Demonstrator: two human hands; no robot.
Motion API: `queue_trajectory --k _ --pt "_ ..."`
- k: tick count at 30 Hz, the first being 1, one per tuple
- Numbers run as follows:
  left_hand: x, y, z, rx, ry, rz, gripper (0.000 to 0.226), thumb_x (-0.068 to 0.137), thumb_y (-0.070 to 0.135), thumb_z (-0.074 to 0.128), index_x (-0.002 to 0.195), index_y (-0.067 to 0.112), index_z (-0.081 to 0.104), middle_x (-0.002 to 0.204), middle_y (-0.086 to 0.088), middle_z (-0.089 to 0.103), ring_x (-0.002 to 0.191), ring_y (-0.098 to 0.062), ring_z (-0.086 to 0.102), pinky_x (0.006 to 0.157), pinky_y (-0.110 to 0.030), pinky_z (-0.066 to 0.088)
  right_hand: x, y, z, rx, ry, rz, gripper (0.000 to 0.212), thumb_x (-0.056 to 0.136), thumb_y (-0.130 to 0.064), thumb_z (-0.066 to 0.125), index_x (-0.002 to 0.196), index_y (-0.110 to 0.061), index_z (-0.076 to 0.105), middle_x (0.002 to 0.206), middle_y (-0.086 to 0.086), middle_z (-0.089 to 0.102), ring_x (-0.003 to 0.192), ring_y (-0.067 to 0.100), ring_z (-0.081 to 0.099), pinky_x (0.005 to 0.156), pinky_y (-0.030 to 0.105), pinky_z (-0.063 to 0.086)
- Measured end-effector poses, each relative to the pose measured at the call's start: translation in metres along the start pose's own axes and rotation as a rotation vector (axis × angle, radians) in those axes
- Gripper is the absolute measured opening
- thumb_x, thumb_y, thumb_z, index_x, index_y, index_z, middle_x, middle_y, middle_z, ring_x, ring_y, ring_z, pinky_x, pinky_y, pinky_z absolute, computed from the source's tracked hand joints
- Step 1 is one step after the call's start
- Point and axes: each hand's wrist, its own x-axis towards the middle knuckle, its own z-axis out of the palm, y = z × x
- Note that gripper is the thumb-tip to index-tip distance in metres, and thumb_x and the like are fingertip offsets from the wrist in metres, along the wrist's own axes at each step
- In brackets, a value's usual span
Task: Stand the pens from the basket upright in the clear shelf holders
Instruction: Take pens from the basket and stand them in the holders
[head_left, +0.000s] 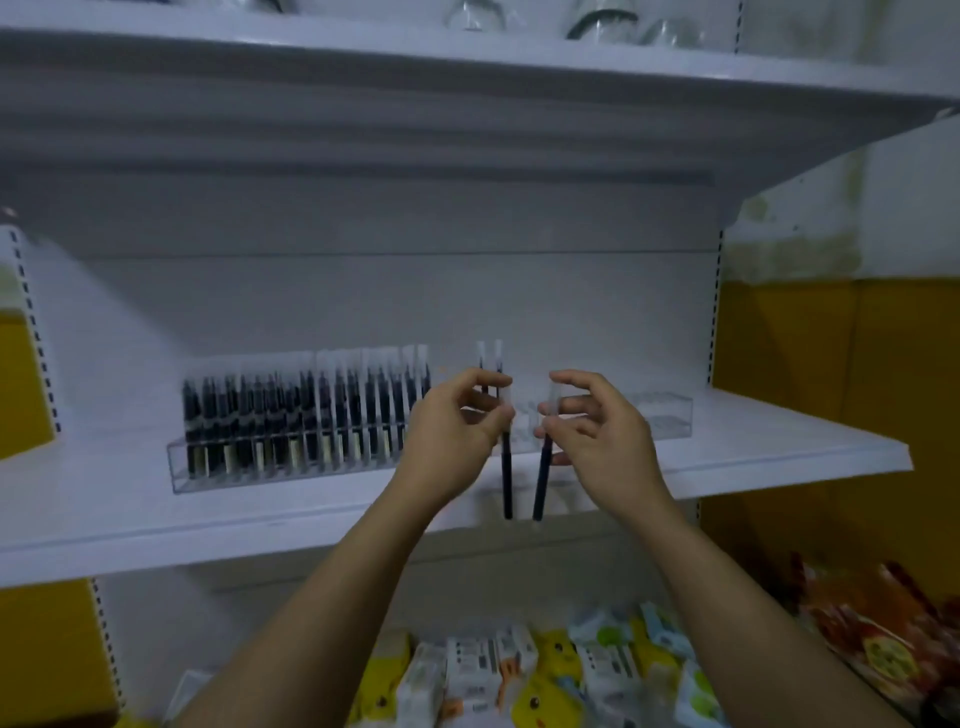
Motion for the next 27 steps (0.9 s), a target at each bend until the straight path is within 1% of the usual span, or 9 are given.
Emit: queue_trajectory --k 2,5,7,10,14,16,18,20,27 --pt "0.016 0.007 -0.005 0.035 0.015 0.039 0.019 0.090 0.019 0.065 0.104 0.031 0.060 0.090 0.004 0.068 0.081 -0.008 0.067 0.072 -0.024 0.058 0.015 -0.002 0.000 0.023 -0.002 -0.023 0.036 0.089 -0.003 0.063 0.112 -0.029 0.058 0.100 0.003 0.067 0.083 0.014 0.071 0.071 0.035 0.061" --pt "0.041 0.015 -0.011 0.087 0.033 0.061 0.018 0.090 0.020 0.064 0.104 0.031 0.059 0.090 0.008 0.067 0.080 -0.004 0.066 0.071 -0.020 0.056 0.041 -0.006 0.002 0.040 0.007 -0.051 0.034 0.088 -0.003 0.064 0.111 -0.028 0.057 0.100 0.004 0.067 0.083 0.014 0.071 0.073 0.032 0.060" --pt "0.058 0.019 -0.013 0.116 0.064 0.092 0.017 0.090 0.020 0.064 0.105 0.028 0.060 0.091 0.007 0.068 0.080 -0.005 0.066 0.071 -0.021 0.056 0.060 -0.007 0.005 0.040 0.019 -0.066 0.034 0.088 -0.003 0.065 0.110 -0.028 0.056 0.101 0.005 0.067 0.083 0.013 0.071 0.074 0.031 0.060" --pt "0.079 0.019 -0.013 0.169 0.109 0.142 0.016 0.090 0.021 0.064 0.105 0.025 0.062 0.094 0.005 0.068 0.082 -0.008 0.066 0.073 -0.025 0.057 0.087 -0.005 0.009 0.034 0.043 -0.088 0.034 0.088 -0.004 0.065 0.108 -0.030 0.056 0.100 0.005 0.066 0.084 0.016 0.070 0.076 0.037 0.061" --pt "0.103 0.008 -0.004 0.232 0.168 0.167 0.013 0.091 0.021 0.064 0.103 0.025 0.061 0.094 0.005 0.066 0.082 -0.006 0.065 0.069 -0.023 0.056 0.116 0.011 0.016 -0.035 0.094 -0.127 0.034 0.088 -0.008 0.066 0.106 -0.034 0.053 0.097 -0.003 0.066 0.083 0.012 0.070 0.077 0.042 0.060" --pt "0.112 0.001 -0.001 0.254 0.190 0.173 0.012 0.091 0.021 0.064 0.103 0.023 0.062 0.092 0.006 0.065 0.080 -0.002 0.063 0.065 -0.017 0.053 0.126 0.021 0.019 -0.033 0.104 -0.133 0.033 0.089 -0.009 0.066 0.106 -0.034 0.052 0.097 -0.003 0.066 0.081 0.012 0.070 0.077 0.043 0.060" --pt "0.118 -0.006 0.003 0.276 0.199 0.178 0.011 0.092 0.020 0.063 0.103 0.021 0.063 0.089 0.007 0.064 0.076 0.002 0.060 0.059 -0.007 0.046 0.134 0.030 0.023 -0.023 0.102 -0.132 0.036 0.088 -0.008 0.066 0.101 -0.038 0.052 0.097 -0.001 0.066 0.081 0.012 0.070 0.077 0.044 0.059" --pt "0.123 -0.014 0.005 0.295 0.201 0.178 0.010 0.091 0.019 0.064 0.102 0.018 0.064 0.086 0.008 0.063 0.072 0.004 0.059 0.057 -0.003 0.041 0.142 0.038 0.026 -0.010 0.103 -0.126 0.040 0.087 -0.006 0.066 0.097 -0.043 0.051 0.097 0.002 0.066 0.081 0.014 0.070 0.077 0.046 0.059" --pt "0.133 -0.026 0.007 0.295 0.197 0.193 0.011 0.092 0.019 0.063 0.103 0.017 0.064 0.086 0.007 0.064 0.075 -0.004 0.062 0.065 -0.013 0.049 0.157 0.051 0.032 -0.022 0.039 -0.094 0.040 0.085 -0.005 0.068 0.096 -0.041 0.054 0.095 0.002 0.066 0.081 0.020 0.070 0.076 0.047 0.059"
